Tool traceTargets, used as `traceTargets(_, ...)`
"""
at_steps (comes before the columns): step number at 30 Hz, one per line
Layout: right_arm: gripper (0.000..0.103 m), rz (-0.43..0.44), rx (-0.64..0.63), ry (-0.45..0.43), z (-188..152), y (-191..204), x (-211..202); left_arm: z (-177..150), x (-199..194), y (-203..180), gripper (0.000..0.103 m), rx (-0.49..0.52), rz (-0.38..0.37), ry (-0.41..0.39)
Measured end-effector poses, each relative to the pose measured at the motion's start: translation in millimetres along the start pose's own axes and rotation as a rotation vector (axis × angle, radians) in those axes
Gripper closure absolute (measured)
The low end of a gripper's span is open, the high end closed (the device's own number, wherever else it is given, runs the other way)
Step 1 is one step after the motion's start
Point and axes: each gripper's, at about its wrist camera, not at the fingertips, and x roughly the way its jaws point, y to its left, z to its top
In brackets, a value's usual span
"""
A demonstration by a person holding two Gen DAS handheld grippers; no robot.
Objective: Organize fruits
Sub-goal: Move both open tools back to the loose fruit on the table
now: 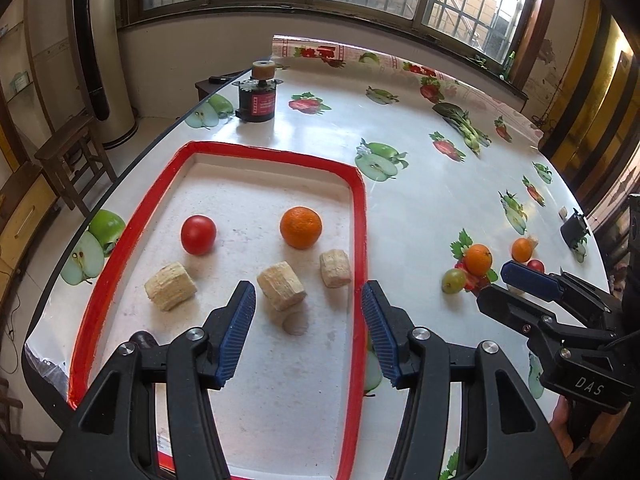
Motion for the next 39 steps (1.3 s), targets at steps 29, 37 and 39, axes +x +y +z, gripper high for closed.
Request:
traceTargets(29,0.042,-0.171,0.226,-0.057,-72,-123,-74,-28,14,-110,0.049,0.177,-0.128,0.078)
traceTargets(37,0.042,-0.192,0.264,-0.059,-77,-142,-75,-27,23,-123,0.049,0.199,-0.136,0.095)
traceTargets(39,0.042,-0.194,0.267,-0.057,-77,-146,-73,-27,26,-123,0.049,0.2,-0.138,0.099)
